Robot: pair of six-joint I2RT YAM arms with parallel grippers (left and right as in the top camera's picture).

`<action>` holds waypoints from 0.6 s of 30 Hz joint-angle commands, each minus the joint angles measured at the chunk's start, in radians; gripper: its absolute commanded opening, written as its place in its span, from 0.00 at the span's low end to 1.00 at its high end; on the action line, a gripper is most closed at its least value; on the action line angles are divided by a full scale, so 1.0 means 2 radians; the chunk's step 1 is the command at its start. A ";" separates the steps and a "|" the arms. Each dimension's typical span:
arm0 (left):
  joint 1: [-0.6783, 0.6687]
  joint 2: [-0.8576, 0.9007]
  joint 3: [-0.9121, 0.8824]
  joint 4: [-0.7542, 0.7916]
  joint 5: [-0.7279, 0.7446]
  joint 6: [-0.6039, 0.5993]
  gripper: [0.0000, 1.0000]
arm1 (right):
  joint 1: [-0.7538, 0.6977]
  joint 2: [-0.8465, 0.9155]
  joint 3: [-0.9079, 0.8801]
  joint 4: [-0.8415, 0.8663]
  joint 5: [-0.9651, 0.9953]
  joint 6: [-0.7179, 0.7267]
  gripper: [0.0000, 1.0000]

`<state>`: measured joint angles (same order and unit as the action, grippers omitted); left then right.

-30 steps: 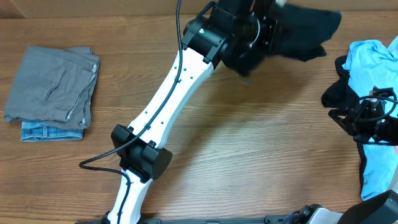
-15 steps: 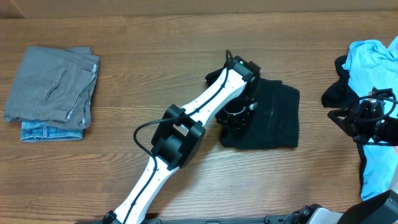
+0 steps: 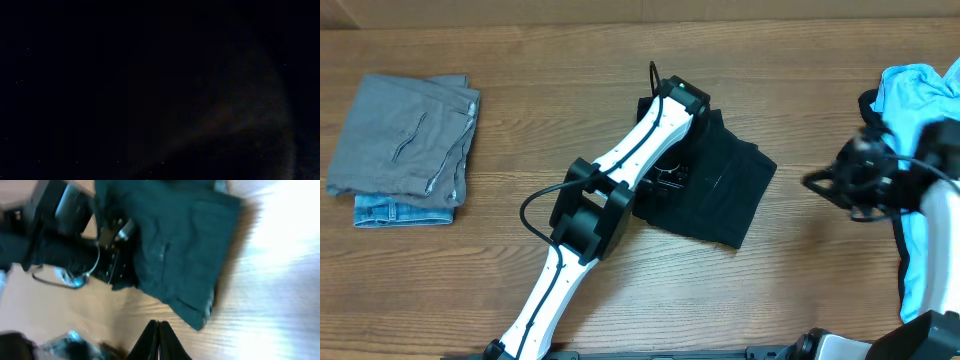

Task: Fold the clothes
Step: 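Grasp the garment's right edge with the right gripper and spread it flat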

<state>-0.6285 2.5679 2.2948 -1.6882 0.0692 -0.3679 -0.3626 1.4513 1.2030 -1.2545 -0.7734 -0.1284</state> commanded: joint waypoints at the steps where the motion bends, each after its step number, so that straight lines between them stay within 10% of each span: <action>1: 0.002 -0.011 -0.004 -0.001 -0.026 -0.018 0.04 | 0.064 0.000 -0.023 0.056 0.044 0.039 0.04; 12: 0.028 -0.068 -0.004 -0.001 -0.025 -0.019 0.04 | 0.173 0.057 -0.171 0.304 0.098 0.158 0.04; 14: 0.038 -0.086 -0.004 -0.001 -0.025 -0.022 0.18 | 0.182 0.075 -0.175 0.313 0.098 0.158 0.04; 16: 0.057 -0.109 -0.004 -0.001 -0.021 -0.028 0.67 | 0.191 0.096 -0.175 0.320 0.098 0.158 0.04; 18: 0.074 -0.124 -0.004 -0.001 -0.022 -0.028 0.76 | 0.196 0.106 -0.175 0.326 0.098 0.158 0.04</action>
<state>-0.5430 2.4184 2.2948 -1.6871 0.0441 -0.3943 0.0105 1.6314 0.8581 -0.6201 -0.5854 0.1711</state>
